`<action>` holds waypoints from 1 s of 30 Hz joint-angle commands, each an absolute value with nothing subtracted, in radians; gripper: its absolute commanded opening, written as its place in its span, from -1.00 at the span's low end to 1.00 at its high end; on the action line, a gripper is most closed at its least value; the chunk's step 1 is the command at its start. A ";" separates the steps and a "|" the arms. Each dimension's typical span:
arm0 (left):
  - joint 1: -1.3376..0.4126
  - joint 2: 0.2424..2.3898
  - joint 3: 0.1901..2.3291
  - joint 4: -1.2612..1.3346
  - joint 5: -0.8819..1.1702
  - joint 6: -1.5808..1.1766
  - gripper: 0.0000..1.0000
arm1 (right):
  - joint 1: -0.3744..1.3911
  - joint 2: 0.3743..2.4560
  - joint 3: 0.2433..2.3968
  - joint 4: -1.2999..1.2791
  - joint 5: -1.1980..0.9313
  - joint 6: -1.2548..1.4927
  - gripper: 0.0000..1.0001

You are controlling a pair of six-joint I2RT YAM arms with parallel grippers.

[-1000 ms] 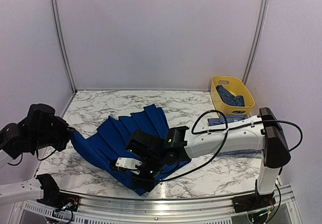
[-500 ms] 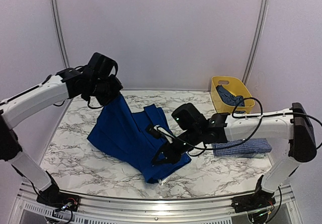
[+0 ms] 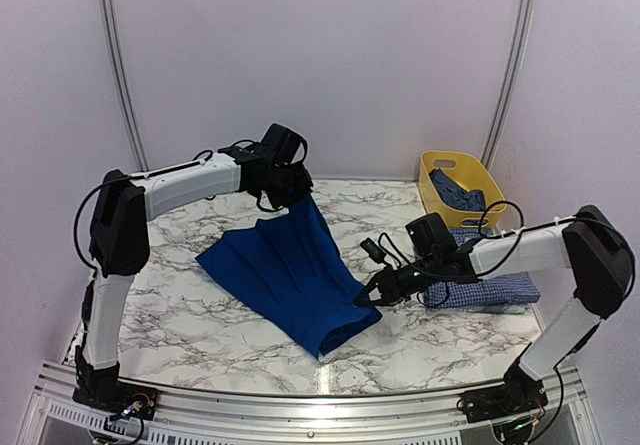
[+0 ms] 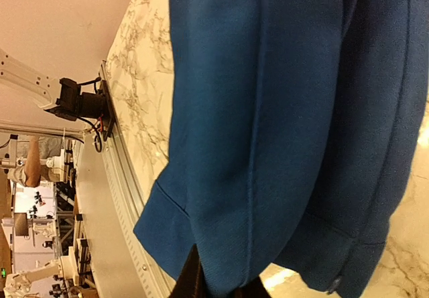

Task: Fold and stack the mixed laundry pile
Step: Fold the flattened skirt at the center of the board, then adjust the rectangle-folded skirt at the center of the board.

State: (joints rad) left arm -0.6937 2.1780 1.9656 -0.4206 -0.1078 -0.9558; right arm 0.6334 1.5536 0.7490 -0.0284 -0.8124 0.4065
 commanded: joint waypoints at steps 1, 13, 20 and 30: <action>-0.676 2.266 2.049 -0.358 -0.055 -0.921 -0.20 | 0.588 1.627 0.761 -0.025 -0.837 0.426 -0.63; -0.662 1.894 1.724 -0.357 -0.191 -0.759 0.98 | 0.546 1.580 0.992 -0.467 -0.504 0.309 0.23; -0.695 1.756 1.389 -0.306 -0.005 -0.730 0.98 | 0.545 1.719 1.049 -0.465 -0.612 0.278 0.44; -0.749 1.718 1.167 -0.241 0.091 -0.687 0.98 | 0.570 1.792 1.071 -0.423 -0.757 0.265 -0.23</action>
